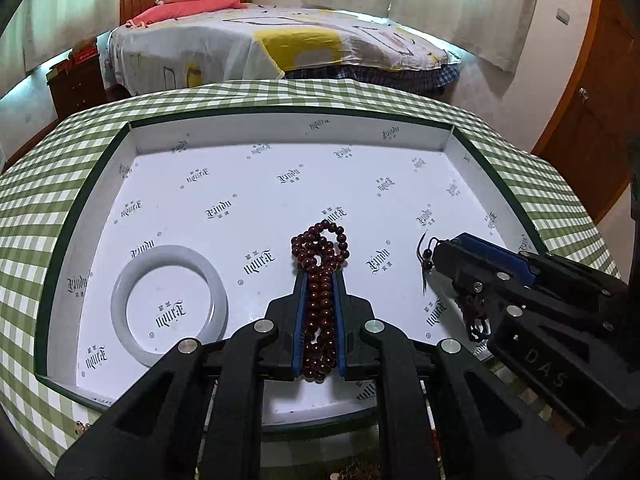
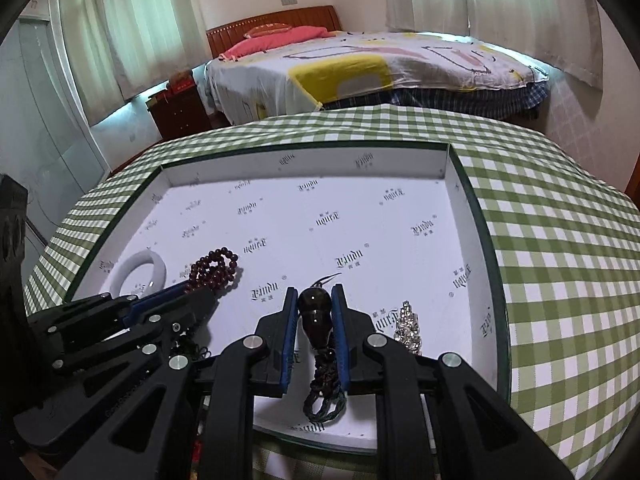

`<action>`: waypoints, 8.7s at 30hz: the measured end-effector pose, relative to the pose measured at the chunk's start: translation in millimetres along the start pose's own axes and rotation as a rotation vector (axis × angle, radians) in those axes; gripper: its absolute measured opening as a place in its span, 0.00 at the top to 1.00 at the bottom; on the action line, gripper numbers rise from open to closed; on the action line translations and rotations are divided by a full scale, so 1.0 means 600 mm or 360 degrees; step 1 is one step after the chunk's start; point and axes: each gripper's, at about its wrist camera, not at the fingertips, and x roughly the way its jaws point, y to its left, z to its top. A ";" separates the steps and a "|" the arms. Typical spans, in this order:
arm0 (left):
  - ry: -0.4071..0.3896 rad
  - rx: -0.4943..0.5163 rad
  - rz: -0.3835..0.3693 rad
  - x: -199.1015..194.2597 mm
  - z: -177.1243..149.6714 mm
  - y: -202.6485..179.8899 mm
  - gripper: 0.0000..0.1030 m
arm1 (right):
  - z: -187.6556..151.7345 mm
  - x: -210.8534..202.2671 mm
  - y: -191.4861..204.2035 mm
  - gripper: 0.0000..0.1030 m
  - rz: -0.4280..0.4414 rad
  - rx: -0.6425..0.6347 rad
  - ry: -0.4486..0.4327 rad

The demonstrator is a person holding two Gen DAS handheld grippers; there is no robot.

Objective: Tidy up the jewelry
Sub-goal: 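Lower the pendant into the box with the right tool while the left tool releases the bracelet there, then withdraw from the box and grasp the small silver flower brooch with the right tool, then grasp the pearl-and-gold flower brooch with the left tool while the right tool holds its brooch, then carry the silver flower brooch into the box with the right tool while the left tool releases its brooch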

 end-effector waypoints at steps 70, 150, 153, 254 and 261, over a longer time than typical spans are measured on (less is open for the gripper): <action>-0.0328 -0.0089 0.0312 -0.224 -0.178 0.105 0.38 | -0.172 -0.131 0.029 0.67 -0.0100 -0.0005 -0.0060; -0.0180 -0.0227 0.0215 -0.207 -0.140 0.138 0.61 | -0.162 -0.132 0.019 0.78 -0.0054 -0.0011 -0.0084; -0.0211 -0.0218 0.0212 -0.221 -0.136 0.134 0.61 | -0.160 -0.136 0.021 0.78 -0.0055 -0.0011 -0.0096; 0.0077 -0.0134 0.0186 0.054 0.136 0.139 0.50 | 0.056 0.041 -0.046 0.77 -0.0122 0.0001 0.0011; 0.0035 -0.0110 0.0200 0.043 0.129 0.141 0.42 | 0.056 0.040 -0.036 0.62 -0.0095 -0.0017 0.0001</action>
